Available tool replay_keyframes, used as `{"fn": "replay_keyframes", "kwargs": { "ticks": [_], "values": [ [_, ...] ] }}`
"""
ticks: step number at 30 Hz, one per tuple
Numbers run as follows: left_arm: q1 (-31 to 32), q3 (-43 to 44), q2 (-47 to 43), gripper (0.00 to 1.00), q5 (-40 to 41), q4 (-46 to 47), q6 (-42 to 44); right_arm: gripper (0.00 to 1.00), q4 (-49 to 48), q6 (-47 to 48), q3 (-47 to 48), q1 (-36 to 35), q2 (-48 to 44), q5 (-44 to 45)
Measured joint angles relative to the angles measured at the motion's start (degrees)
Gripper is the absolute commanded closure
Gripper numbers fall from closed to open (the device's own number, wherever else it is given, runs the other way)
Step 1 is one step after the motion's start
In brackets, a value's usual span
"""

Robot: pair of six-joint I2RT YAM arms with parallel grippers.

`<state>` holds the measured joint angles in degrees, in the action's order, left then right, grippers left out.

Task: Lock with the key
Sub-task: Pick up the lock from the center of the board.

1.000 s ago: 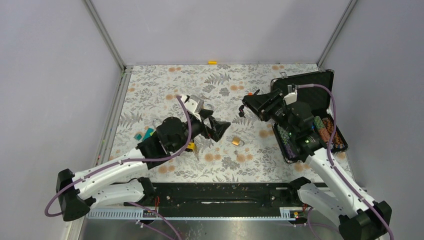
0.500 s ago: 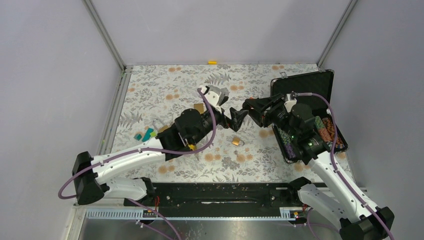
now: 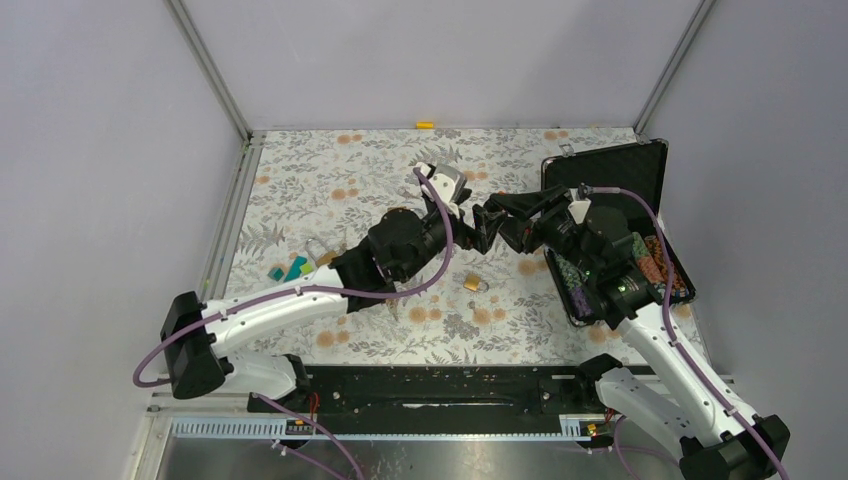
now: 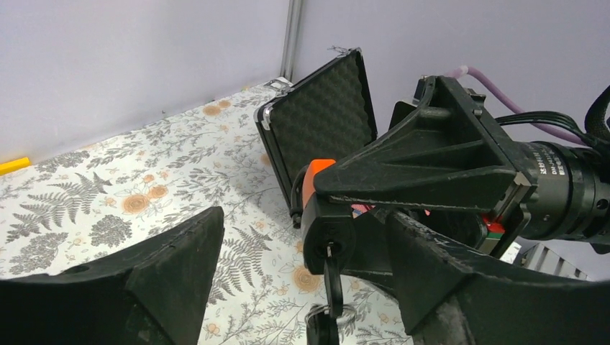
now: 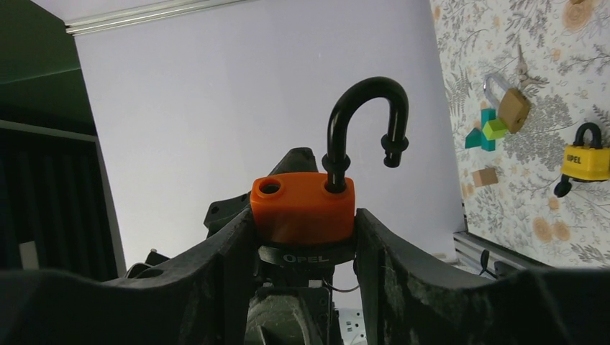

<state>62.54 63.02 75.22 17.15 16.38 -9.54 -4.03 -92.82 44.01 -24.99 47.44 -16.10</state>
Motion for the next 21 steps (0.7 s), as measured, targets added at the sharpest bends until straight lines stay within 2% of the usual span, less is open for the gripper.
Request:
{"fn": "replay_keyframes", "kwargs": {
  "ticks": [3, 5, 8, 10, 12, 16, 19, 21],
  "values": [
    [0.0, 1.3, 1.4, 0.4, -0.1, 0.0, -0.5, 0.76, -1.0, -1.4, 0.0, 0.0, 0.1, -0.6],
    [0.0, 1.7, 2.1, 0.55, -0.3, 0.0, -1.1, 0.76, -1.6, -2.1, 0.0, 0.0, 0.2, -1.0],
    [-0.1, 2.3, 2.9, 0.67, -1.0, -0.5, -2.1, 0.75, -2.3, -3.0, 0.0, 0.0, 0.4, -1.2],
    [-0.2, 3.0, 3.3, 0.84, -1.8, -0.7, -2.8, 0.72, -2.6, -3.3, 0.0, 0.0, 0.6, -1.1],
    [-0.3, 3.4, 3.4, 1.0, -2.4, -1.2, -2.9, 0.64, -2.9, -3.3, 0.1, 0.0, 1.0, -1.2],
    [-1.1, 3.4, 3.4, 1.0, -2.8, -2.3, -3.9, 0.29, -3.1, -2.8, 0.1, 0.0, 2.0, -1.6],
    [-2.4, 3.2, 3.4, 1.0, -3.9, -3.3, -5.8, 0.14, -4.3, -0.5, 0.0, 0.0, 2.3, -2.0],
    [-4.0, 2.7, 3.1, 1.0, -4.8, -3.7, -7.4, 0.11, -6.2, 1.8, -0.6, 0.0, 1.6, -2.1]
  ]
}}
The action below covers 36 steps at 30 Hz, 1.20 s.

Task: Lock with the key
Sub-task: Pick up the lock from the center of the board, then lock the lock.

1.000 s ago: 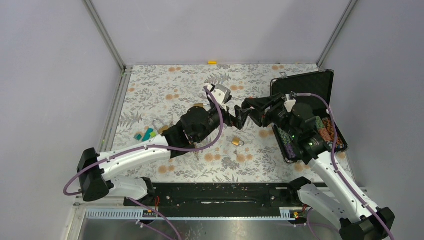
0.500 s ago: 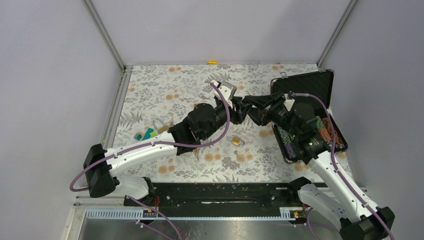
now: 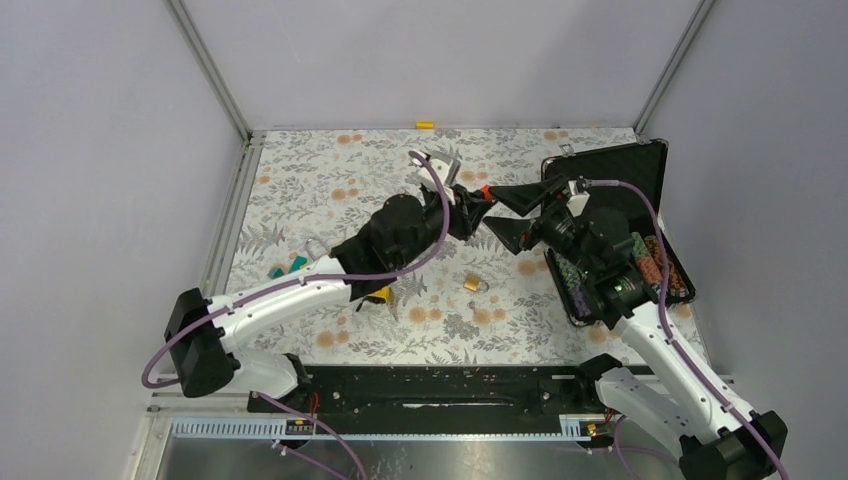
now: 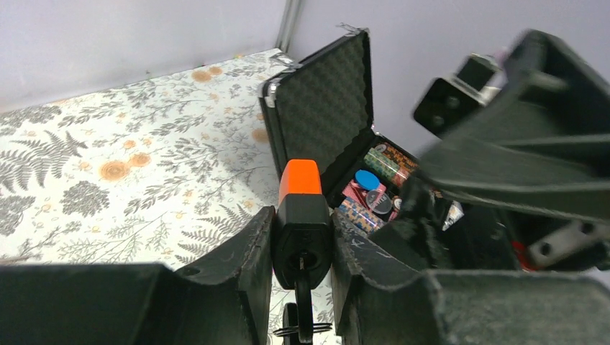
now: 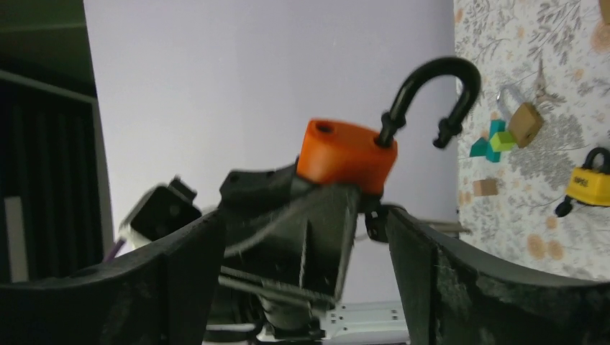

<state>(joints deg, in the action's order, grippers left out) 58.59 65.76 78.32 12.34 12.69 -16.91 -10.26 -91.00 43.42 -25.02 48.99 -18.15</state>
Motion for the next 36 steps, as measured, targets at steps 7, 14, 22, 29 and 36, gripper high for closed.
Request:
{"fn": "replay_keyframes", "kwargs": {
  "ticks": [7, 14, 22, 29, 36],
  "values": [
    [-7.2, -1.8, -6.0, 1.0, -5.3, -6.5, -6.3, 0.14, -2.4, 12.1, -3.1, 0.9, -4.2, -3.3],
    [-10.3, 2.4, -15.1, 1.0, -12.3, -20.2, -12.5, 0.15, 1.5, 35.7, 5.9, 1.9, -2.2, -12.5],
    [-11.9, 4.9, -18.5, 1.0, -19.4, -23.6, -22.6, 0.17, 7.2, 62.0, 10.7, 1.9, -3.9, -22.0],
    [-11.9, 5.0, -17.6, 1.0, -22.5, -23.7, -26.2, 0.21, 7.0, 70.2, 10.7, 1.9, -1.8, -24.4],
    [-11.9, 5.0, -17.5, 1.0, -25.2, -22.9, -28.8, 0.35, 4.7, 73.9, 11.1, 1.9, 2.0, -26.0]
  ]
}}
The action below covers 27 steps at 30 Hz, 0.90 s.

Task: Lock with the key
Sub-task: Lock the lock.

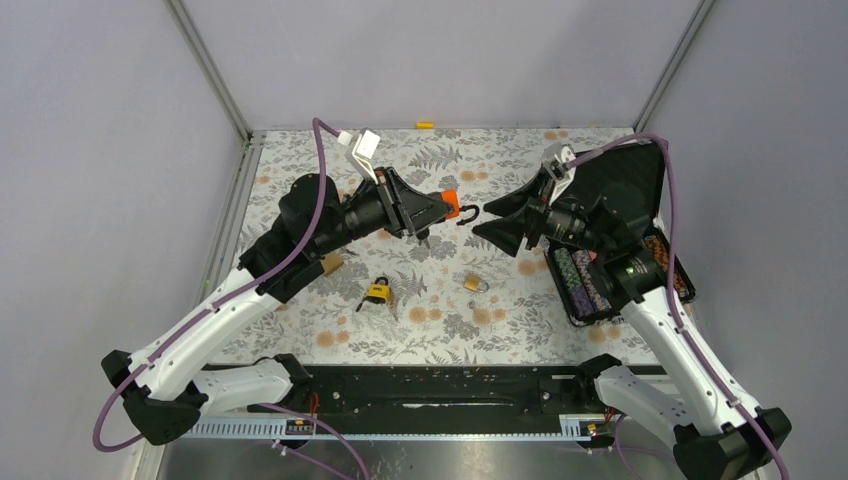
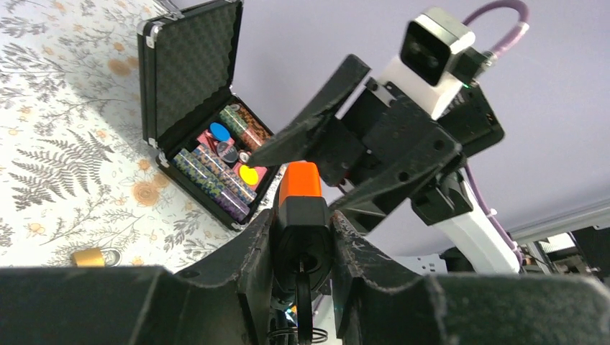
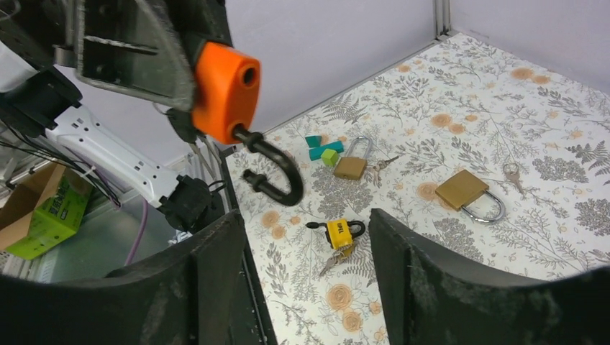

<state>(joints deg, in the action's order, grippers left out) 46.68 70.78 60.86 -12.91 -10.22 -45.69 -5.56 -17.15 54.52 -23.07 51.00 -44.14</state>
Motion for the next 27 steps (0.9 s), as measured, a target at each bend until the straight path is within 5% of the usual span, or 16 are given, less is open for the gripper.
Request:
{"fn": "replay_keyframes", "kwargs": {
  "ticks": [5, 12, 18, 19, 22, 24, 27],
  "values": [
    [0.0, 0.0, 0.1, 1.0, -1.7, 1.2, -1.4, 0.53, -3.2, -0.7, 0.0, 0.1, 3.1, -2.2],
    [0.0, 0.0, 0.1, 1.0, -3.1, 2.3, -2.4, 0.54, -8.4, -3.2, 0.3, 0.1, 3.4, -4.8],
    [0.0, -0.1, 0.1, 1.0, -3.9, 3.0, -3.0, 1.0, -12.0, -4.7, 0.5, 0.1, 3.4, -6.6],
    [0.0, -0.1, 0.1, 0.96, -4.0, 3.2, -3.1, 1.0, -12.4, -5.4, 0.5, 0.1, 3.4, -7.0],
    [-0.2, -0.1, 0.1, 0.35, -4.3, 4.0, -3.4, 1.0, -13.2, -6.6, 0.7, 0.2, 3.4, -7.9],
    [-0.2, -0.1, 0.0, 0.11, -4.4, 4.6, -3.1, 1.0, -13.5, -7.5, 0.9, 0.2, 3.4, -8.4],
    [-0.2, -0.4, -0.3, 0.01, -4.2, 4.9, -1.7, 1.0, -13.1, -9.3, 0.9, 0.2, 3.2, -8.3]
  ]
}}
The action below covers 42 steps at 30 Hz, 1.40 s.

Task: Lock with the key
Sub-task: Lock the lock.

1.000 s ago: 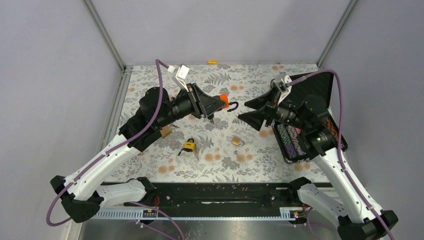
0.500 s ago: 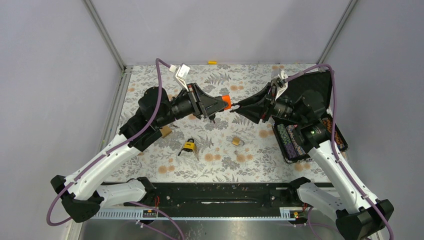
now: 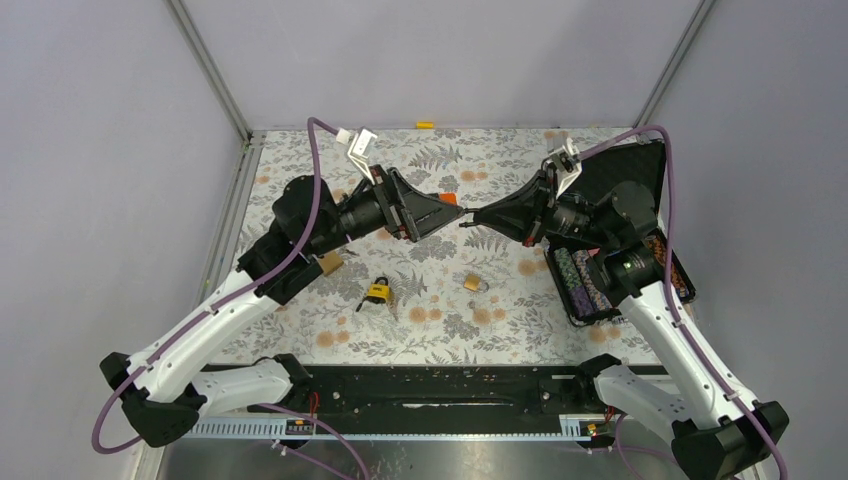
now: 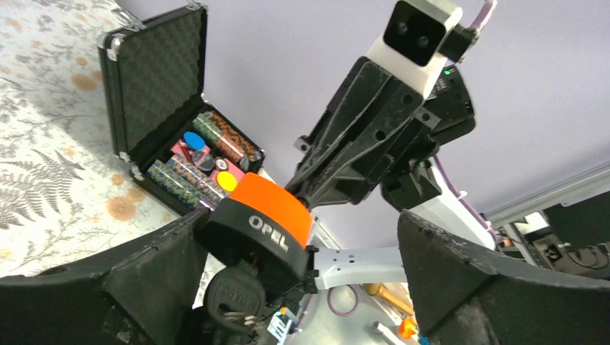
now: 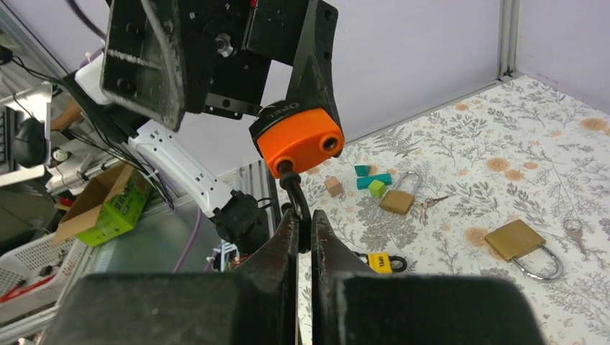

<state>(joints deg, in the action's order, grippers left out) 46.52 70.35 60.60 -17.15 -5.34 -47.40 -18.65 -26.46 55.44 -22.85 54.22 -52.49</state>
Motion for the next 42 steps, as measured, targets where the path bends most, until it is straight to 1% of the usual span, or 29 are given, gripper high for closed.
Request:
{"fn": "replay_keyframes", "kwargs": {
  "ticks": [8, 12, 17, 21, 23, 24, 28, 29, 30, 31, 32, 33, 34, 35, 37, 39, 42],
  "values": [
    [-0.4, -3.7, -4.9, 0.01, 2.7, -0.4, 8.4, 1.0, 4.0, -4.4, 2.4, 0.0, -1.8, 0.9],
    [-0.5, -4.9, -8.1, 0.01, 2.7, 1.4, 12.8, 1.0, 6.8, -5.0, 4.2, 0.0, -2.5, 1.0],
    [-0.5, -5.3, -9.0, 0.01, -0.2, 4.6, 17.1, 1.0, 7.8, -6.2, 4.6, 0.0, -2.5, 0.5],
    [-0.5, -5.2, -6.6, 0.01, -4.3, 5.0, 20.9, 1.0, 7.7, -7.8, 4.6, 0.0, -2.5, -0.2],
    [-0.5, -5.2, -4.6, 0.1, -6.7, 4.9, 22.4, 1.0, 7.5, -8.9, 4.5, 0.0, -2.5, -0.8],
    [-0.5, -5.2, -3.5, 0.21, -7.8, 4.9, 23.1, 1.0, 7.2, -9.7, 4.6, 0.0, -2.4, -1.2],
    [-0.5, -5.2, -0.5, 0.57, -11.7, 4.6, 24.1, 1.0, 5.0, -12.2, 4.5, 0.0, -2.3, -2.4],
    [-0.5, -5.2, -0.2, 0.65, -12.4, 4.6, 24.2, 1.0, 4.9, -12.4, 4.6, 0.0, -2.3, -2.5],
    [-0.5, -5.2, -0.1, 0.67, -13.2, 4.7, 24.3, 1.0, 4.9, -12.4, 4.5, 0.0, -2.3, -2.5],
    [-0.5, -5.2, -0.2, 0.62, -13.7, 5.1, 24.7, 1.0, 5.1, -12.4, 4.5, 0.0, -2.3, -2.5],
    [-0.5, -5.3, -0.5, 0.48, -13.8, 5.2, 24.6, 1.0, 5.2, -12.2, 4.5, 0.0, -2.2, -2.3],
    [-0.5, -5.5, -0.9, 0.31, -13.9, 5.3, 24.7, 1.0, 5.1, -11.9, 4.5, 0.0, -2.2, -2.1],
    [-0.6, -5.9, -1.4, 0.23, -13.9, 5.8, 24.6, 1.0, 5.3, -11.4, 4.5, 0.0, -2.2, -2.2],
    [-0.7, -6.2, -1.9, 0.2, -13.9, 6.3, 24.7, 1.0, 5.8, -11.1, 4.5, 0.0, -2.2, -2.3],
    [-0.9, -6.7, -3.0, 0.19, -14.0, 6.9, 24.3, 1.0, 6.4, -10.7, 4.5, 0.0, -2.2, -2.4],
    [-1.2, -6.9, -3.7, 0.27, -14.0, 7.7, 24.1, 1.0, 6.8, -10.4, 4.5, 0.0, -2.2, -2.5],
    [-1.3, -7.0, -4.0, 0.43, -14.0, 8.8, 23.6, 1.0, 6.8, -10.5, 4.5, 0.0, -2.2, -2.5]
  ]
}}
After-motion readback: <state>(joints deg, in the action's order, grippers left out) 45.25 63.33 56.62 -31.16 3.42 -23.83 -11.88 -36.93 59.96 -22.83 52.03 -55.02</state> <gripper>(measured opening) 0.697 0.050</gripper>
